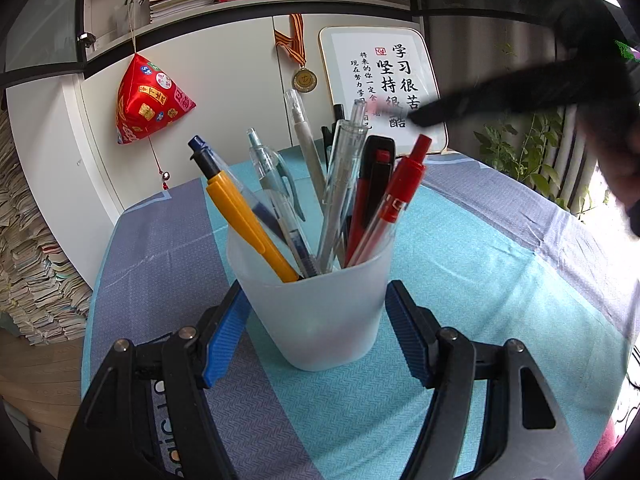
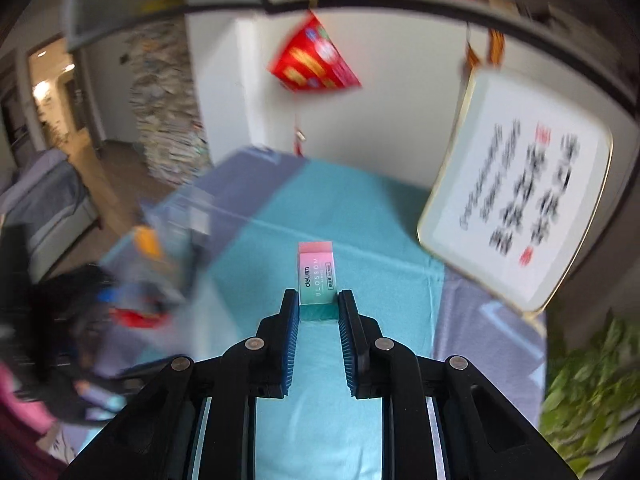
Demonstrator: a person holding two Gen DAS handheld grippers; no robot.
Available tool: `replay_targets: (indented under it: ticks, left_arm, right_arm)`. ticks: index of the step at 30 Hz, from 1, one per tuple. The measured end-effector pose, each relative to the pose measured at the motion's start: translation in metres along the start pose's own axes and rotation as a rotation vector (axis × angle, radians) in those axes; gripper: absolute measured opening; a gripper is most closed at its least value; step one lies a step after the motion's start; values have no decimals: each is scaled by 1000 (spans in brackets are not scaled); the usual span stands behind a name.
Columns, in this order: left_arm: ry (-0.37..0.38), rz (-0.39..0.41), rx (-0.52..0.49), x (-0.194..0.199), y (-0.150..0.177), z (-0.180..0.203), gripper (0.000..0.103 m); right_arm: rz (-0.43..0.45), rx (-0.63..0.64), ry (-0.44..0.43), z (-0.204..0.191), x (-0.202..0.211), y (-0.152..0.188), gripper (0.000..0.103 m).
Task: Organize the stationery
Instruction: 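Lift the eraser and drop it into the cup, open the right gripper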
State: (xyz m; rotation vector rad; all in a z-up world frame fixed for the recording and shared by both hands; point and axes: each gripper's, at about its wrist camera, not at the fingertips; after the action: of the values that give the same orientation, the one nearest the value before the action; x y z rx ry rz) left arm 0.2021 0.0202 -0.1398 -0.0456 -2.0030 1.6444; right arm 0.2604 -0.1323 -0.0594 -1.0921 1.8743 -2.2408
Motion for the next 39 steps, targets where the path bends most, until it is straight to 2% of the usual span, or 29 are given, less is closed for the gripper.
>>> replay_targets:
  ticks: [5,10,16,29,36,39]
  left_arm:
    - [0,0,0,0,0,0,69]
    - [3,-1,3,0,1,1,69]
    - [4,-2,4,0,2,1,68]
    - [3,-6,2,-1,2,2,68]
    - [5,-10,5,-2,1,1,68]
    - [5,-10,6,-2,1,2,68]
  right_arm:
    - [22,162,-98,-49,35,-33,21]
    - [-15,278,-132,-85,35,-44,21]
    - [-56,284,-148,-95,14,-44,21]
    - [-90,266,-171,-90,3,-40,21]
    - [-76,185,-196,-78,1,-37,21]
    - [-61,152,-179,-72,4,-36,21]
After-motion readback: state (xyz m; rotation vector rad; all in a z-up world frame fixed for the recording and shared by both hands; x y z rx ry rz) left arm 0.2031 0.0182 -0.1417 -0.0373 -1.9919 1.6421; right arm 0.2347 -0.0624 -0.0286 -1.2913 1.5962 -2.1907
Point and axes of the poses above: each gripper's, at about its wrist camera, not at the fingertips, and x roughly against the way its jaws point, z to its right, y to its underside, and after that the axes turned 12 degrees about z, right-handed
